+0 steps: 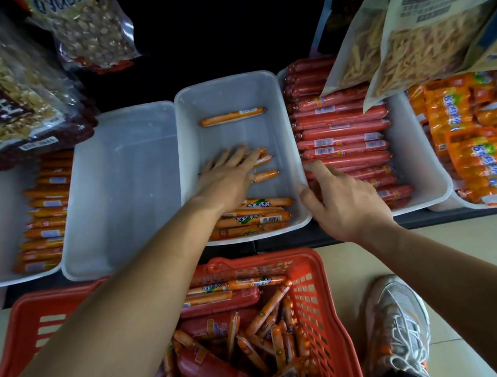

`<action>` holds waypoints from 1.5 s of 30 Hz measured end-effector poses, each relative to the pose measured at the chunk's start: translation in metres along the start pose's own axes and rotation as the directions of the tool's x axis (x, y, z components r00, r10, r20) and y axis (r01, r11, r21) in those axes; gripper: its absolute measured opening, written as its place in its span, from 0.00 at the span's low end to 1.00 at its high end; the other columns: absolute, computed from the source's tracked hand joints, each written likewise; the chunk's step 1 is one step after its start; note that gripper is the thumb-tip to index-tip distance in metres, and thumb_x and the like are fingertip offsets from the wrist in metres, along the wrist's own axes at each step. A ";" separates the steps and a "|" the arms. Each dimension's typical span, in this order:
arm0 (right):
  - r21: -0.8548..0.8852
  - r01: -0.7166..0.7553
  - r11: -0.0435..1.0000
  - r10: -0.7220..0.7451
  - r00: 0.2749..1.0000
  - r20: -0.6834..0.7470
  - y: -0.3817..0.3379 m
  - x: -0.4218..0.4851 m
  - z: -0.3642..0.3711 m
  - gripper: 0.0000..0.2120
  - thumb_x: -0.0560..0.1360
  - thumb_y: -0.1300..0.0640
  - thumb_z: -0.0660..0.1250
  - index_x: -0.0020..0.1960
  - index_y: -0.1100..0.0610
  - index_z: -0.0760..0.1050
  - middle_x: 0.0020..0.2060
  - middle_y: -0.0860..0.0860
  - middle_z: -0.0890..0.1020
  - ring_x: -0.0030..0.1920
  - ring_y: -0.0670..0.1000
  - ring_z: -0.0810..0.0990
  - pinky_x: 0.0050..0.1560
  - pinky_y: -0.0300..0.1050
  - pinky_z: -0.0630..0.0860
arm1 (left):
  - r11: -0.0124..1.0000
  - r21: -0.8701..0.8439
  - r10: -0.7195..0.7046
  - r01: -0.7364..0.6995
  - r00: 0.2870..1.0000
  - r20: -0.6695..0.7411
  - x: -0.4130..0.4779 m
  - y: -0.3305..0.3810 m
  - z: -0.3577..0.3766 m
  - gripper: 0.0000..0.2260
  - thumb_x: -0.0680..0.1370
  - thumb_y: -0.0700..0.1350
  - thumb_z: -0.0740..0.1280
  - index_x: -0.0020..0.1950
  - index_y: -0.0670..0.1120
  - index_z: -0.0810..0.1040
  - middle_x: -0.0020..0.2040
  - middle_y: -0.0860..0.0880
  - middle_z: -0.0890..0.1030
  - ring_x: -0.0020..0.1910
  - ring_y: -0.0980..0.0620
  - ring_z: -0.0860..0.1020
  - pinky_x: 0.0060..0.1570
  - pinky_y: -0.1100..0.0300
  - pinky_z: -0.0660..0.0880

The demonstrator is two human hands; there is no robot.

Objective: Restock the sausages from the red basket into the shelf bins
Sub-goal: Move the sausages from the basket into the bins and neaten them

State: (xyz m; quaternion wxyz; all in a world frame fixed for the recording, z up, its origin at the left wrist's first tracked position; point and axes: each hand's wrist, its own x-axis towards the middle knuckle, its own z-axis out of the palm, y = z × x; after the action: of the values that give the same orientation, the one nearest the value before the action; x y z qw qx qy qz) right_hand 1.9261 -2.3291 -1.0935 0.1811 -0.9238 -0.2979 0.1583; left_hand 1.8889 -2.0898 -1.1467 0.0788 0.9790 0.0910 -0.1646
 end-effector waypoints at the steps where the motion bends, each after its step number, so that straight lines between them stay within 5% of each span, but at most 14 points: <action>1: 0.002 -0.003 1.000 0.003 1.000 0.004 -0.001 0.000 -0.001 0.17 0.82 0.40 0.53 0.67 0.47 0.63 0.57 0.52 0.79 0.49 0.61 0.80 0.43 0.51 0.66 | 0.999 -0.041 0.016 -0.017 1.000 -0.020 0.000 -0.001 -0.006 0.26 0.85 0.53 0.54 0.81 0.60 0.47 0.82 0.55 0.46 0.81 0.48 0.46 0.78 0.44 0.50; 5: -0.038 -0.035 0.999 0.037 0.998 0.054 -0.008 -0.003 -0.009 0.21 0.82 0.39 0.53 0.69 0.48 0.63 0.61 0.53 0.77 0.56 0.60 0.78 0.45 0.53 0.70 | 0.966 -0.259 0.006 -0.022 0.998 -0.059 -0.030 0.011 -0.041 0.25 0.83 0.54 0.59 0.80 0.56 0.57 0.81 0.52 0.56 0.79 0.49 0.56 0.77 0.47 0.57; 8: -0.259 -0.030 0.966 0.057 0.994 0.097 -0.030 0.000 -0.032 0.26 0.80 0.39 0.56 0.71 0.53 0.64 0.66 0.57 0.72 0.64 0.61 0.73 0.55 0.58 0.74 | 0.954 -0.298 -0.041 0.016 0.996 -0.077 -0.086 0.009 -0.073 0.24 0.82 0.53 0.61 0.78 0.56 0.62 0.77 0.51 0.66 0.74 0.48 0.66 0.71 0.50 0.66; 14: -0.413 0.229 0.881 -0.137 0.961 0.240 -0.125 -0.018 -0.112 0.25 0.79 0.44 0.60 0.72 0.55 0.66 0.68 0.60 0.68 0.67 0.64 0.69 0.61 0.59 0.73 | 0.944 -0.290 -0.176 0.157 0.984 -0.039 -0.222 -0.020 -0.112 0.21 0.83 0.50 0.60 0.76 0.51 0.67 0.75 0.48 0.69 0.72 0.46 0.69 0.69 0.53 0.66; 22: -0.353 0.386 0.852 -0.230 0.882 0.411 -0.171 -0.097 -0.047 0.30 0.77 0.42 0.64 0.74 0.55 0.65 0.71 0.59 0.67 0.70 0.63 0.70 0.68 0.56 0.70 | 0.871 -0.385 -0.293 0.306 0.952 0.093 -0.346 -0.026 -0.030 0.19 0.78 0.52 0.65 0.67 0.48 0.76 0.64 0.46 0.79 0.64 0.46 0.76 0.64 0.55 0.71; 26: -0.306 0.310 0.900 -0.115 0.847 0.519 -0.152 -0.133 0.032 0.35 0.75 0.40 0.65 0.76 0.55 0.62 0.70 0.60 0.67 0.69 0.64 0.70 0.68 0.56 0.70 | 0.838 -0.385 -0.308 0.387 0.917 0.253 -0.373 -0.024 0.028 0.21 0.77 0.52 0.67 0.67 0.45 0.74 0.61 0.39 0.79 0.61 0.38 0.77 0.61 0.50 0.72; 29: -0.293 0.234 0.927 -0.009 0.796 0.606 -0.134 -0.153 0.092 0.42 0.73 0.38 0.68 0.78 0.57 0.58 0.73 0.61 0.63 0.72 0.64 0.66 0.70 0.52 0.68 | 0.841 -0.346 -0.301 0.416 0.891 0.340 -0.379 -0.027 0.067 0.32 0.73 0.60 0.69 0.73 0.47 0.68 0.67 0.39 0.76 0.65 0.38 0.75 0.63 0.47 0.72; 32: -0.318 0.082 0.945 0.139 0.778 0.613 -0.116 -0.165 0.136 0.54 0.69 0.34 0.71 0.81 0.56 0.46 0.79 0.60 0.48 0.78 0.65 0.52 0.74 0.57 0.61 | 0.829 -0.320 -0.318 0.459 0.857 0.406 -0.377 -0.037 0.100 0.41 0.67 0.70 0.64 0.76 0.54 0.62 0.73 0.43 0.68 0.72 0.36 0.66 0.69 0.39 0.65; 35: -0.251 -0.181 0.951 0.299 0.746 0.595 -0.102 -0.164 0.159 0.65 0.65 0.34 0.75 0.80 0.53 0.32 0.80 0.57 0.37 0.79 0.65 0.44 0.76 0.61 0.56 | 0.802 -0.321 -0.389 0.504 0.848 0.360 -0.371 -0.044 0.118 0.48 0.69 0.67 0.72 0.80 0.53 0.51 0.77 0.43 0.56 0.76 0.35 0.54 0.74 0.37 0.57; 37: -0.141 -0.303 0.943 0.328 0.755 0.568 -0.096 -0.158 0.168 0.68 0.63 0.34 0.77 0.79 0.51 0.29 0.81 0.59 0.43 0.78 0.65 0.56 0.74 0.60 0.62 | 0.741 -0.361 -0.459 0.566 0.819 0.344 -0.364 -0.048 0.124 0.54 0.68 0.64 0.74 0.81 0.50 0.44 0.79 0.43 0.49 0.78 0.35 0.49 0.75 0.39 0.54; 40: -0.137 -0.284 0.949 0.314 0.805 0.503 -0.091 -0.154 0.176 0.68 0.62 0.30 0.75 0.79 0.51 0.29 0.80 0.60 0.56 0.72 0.64 0.69 0.68 0.61 0.70 | 0.667 -0.372 -0.543 0.646 0.763 0.351 -0.349 -0.051 0.129 0.53 0.71 0.61 0.74 0.81 0.50 0.39 0.80 0.43 0.45 0.78 0.35 0.48 0.76 0.40 0.54; 45: -0.071 -0.348 0.935 0.339 0.814 0.472 -0.094 -0.152 0.179 0.62 0.65 0.31 0.74 0.81 0.51 0.36 0.80 0.57 0.55 0.77 0.63 0.59 0.72 0.63 0.63 | 0.567 -0.443 -0.629 0.694 0.713 0.311 -0.332 -0.055 0.132 0.52 0.72 0.61 0.74 0.81 0.52 0.40 0.81 0.44 0.45 0.77 0.34 0.52 0.74 0.41 0.58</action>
State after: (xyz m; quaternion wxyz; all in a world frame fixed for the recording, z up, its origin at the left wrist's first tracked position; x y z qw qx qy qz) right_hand 1.6907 -2.3069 -1.1837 0.0791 -0.8927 -0.1603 0.4136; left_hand 1.5288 -2.1111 -1.1652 0.2836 0.7992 0.4876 -0.2075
